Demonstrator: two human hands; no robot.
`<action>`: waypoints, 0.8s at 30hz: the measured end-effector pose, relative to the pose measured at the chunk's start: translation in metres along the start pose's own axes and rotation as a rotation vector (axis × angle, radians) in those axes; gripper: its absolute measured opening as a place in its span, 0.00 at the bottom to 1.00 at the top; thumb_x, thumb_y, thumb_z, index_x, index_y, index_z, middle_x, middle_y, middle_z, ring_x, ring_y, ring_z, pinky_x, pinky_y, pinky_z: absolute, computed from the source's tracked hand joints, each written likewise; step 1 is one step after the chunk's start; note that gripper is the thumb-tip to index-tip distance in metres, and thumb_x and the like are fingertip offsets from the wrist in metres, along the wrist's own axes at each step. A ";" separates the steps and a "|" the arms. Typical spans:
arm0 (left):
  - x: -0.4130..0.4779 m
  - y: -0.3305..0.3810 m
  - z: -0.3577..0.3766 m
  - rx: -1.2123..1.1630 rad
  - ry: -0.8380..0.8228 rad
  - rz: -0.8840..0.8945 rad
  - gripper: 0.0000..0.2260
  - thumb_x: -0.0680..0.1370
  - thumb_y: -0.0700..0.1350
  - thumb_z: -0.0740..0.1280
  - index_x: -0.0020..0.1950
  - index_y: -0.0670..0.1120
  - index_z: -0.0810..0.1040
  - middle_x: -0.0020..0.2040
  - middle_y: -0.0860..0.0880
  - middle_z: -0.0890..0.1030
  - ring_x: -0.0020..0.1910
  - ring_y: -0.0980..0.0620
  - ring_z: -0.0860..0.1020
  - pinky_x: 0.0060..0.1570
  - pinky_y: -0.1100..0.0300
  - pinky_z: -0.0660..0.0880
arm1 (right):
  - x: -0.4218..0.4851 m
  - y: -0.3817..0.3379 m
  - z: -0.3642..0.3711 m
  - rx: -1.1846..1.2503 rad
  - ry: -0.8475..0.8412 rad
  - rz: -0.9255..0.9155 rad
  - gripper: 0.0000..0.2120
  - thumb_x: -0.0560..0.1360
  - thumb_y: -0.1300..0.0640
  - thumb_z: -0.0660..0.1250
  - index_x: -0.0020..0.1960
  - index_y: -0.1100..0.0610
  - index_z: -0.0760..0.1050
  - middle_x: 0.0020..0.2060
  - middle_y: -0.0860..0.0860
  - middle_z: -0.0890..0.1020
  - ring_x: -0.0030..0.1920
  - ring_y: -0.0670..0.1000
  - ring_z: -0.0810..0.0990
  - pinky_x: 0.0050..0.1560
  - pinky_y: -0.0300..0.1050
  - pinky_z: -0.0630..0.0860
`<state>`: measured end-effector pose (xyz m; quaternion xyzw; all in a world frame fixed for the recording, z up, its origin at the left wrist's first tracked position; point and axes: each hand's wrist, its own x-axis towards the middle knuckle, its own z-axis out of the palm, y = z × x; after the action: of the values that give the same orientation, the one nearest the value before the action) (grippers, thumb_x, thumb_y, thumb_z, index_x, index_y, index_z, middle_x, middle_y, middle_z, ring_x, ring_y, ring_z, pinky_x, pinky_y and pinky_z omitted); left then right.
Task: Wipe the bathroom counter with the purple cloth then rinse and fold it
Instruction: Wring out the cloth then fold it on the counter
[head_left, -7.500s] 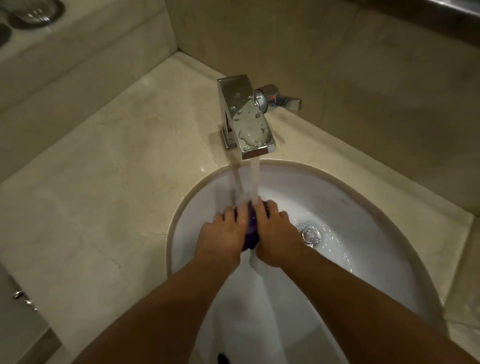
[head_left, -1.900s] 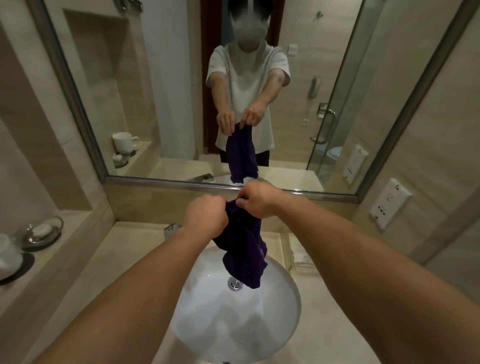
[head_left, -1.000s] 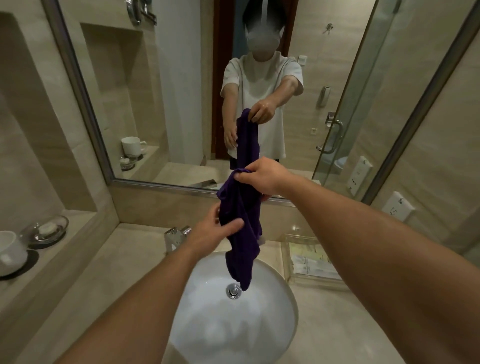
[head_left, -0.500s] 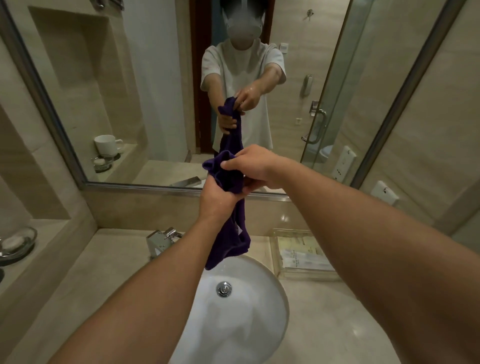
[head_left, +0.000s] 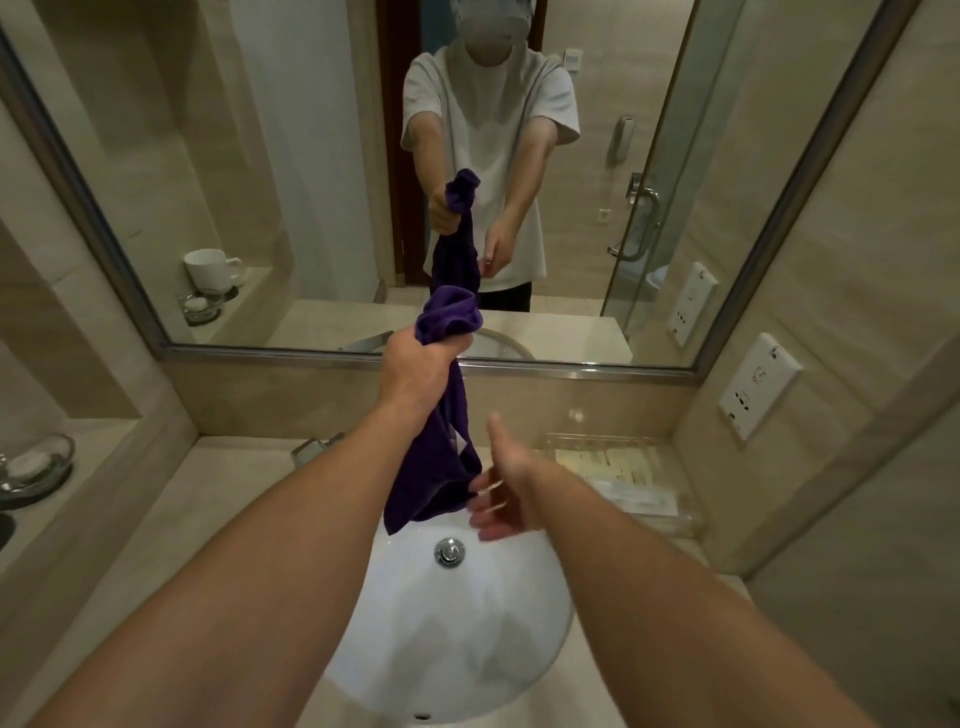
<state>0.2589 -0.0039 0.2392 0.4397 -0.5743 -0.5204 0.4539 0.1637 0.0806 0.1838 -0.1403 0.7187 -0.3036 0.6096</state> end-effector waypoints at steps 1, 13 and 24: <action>-0.001 0.003 0.000 -0.027 -0.023 -0.006 0.06 0.75 0.47 0.73 0.43 0.48 0.78 0.37 0.49 0.76 0.37 0.52 0.74 0.40 0.59 0.69 | 0.008 0.012 0.005 0.061 -0.074 0.046 0.47 0.73 0.23 0.48 0.60 0.66 0.74 0.50 0.63 0.82 0.47 0.62 0.83 0.55 0.60 0.81; -0.002 0.018 -0.044 -0.343 -0.374 -0.275 0.13 0.80 0.48 0.62 0.58 0.41 0.77 0.46 0.44 0.81 0.40 0.50 0.79 0.46 0.54 0.76 | 0.052 0.023 0.034 1.124 -0.337 0.064 0.20 0.73 0.63 0.64 0.65 0.61 0.78 0.60 0.59 0.82 0.57 0.60 0.83 0.50 0.55 0.82; 0.003 -0.041 -0.077 0.054 -0.258 -0.283 0.11 0.72 0.36 0.70 0.52 0.45 0.78 0.45 0.41 0.81 0.45 0.44 0.79 0.48 0.51 0.76 | 0.065 0.007 0.023 0.840 -0.302 -0.258 0.09 0.75 0.52 0.68 0.50 0.57 0.79 0.47 0.57 0.84 0.48 0.59 0.83 0.62 0.59 0.76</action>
<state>0.3355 -0.0247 0.2022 0.4575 -0.5739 -0.6156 0.2868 0.1729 0.0433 0.1267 -0.0120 0.4134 -0.6179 0.6687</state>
